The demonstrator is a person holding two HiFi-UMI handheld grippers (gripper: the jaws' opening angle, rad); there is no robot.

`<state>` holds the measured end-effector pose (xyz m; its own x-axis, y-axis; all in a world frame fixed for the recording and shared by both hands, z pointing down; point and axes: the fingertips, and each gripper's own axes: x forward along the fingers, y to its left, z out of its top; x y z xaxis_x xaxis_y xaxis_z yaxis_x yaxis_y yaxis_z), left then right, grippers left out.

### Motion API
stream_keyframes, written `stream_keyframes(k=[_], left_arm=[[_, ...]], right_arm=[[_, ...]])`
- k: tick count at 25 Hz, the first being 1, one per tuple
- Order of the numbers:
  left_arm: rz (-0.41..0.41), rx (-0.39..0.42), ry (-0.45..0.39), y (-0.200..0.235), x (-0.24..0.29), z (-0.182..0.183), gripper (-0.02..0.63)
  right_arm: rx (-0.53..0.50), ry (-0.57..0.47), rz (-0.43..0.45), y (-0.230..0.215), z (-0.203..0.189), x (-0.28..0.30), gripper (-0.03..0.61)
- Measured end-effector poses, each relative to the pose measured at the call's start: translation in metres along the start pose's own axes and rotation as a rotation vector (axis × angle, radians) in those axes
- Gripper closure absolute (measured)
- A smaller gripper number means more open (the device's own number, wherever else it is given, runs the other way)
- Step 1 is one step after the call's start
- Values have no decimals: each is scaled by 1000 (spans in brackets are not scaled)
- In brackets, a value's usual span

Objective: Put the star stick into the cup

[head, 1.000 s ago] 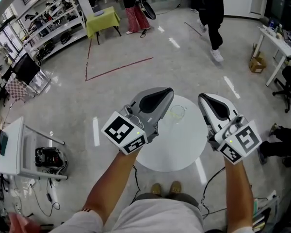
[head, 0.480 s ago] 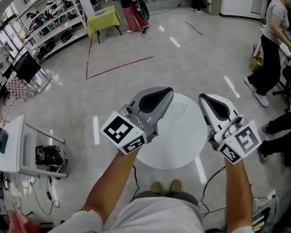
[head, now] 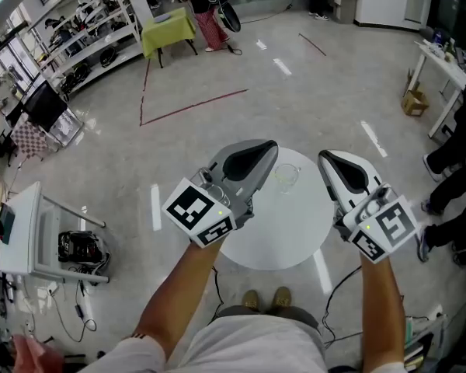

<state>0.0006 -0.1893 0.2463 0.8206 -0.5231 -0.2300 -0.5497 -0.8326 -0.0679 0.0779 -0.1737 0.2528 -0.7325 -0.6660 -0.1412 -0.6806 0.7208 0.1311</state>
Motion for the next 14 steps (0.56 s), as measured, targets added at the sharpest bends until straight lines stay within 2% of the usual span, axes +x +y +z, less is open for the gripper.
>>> stream_keyframes(k=[14], left_arm=[[9, -2, 4, 3, 3, -2, 598]], right_arm=[[2, 3, -4, -6, -3, -1, 568]])
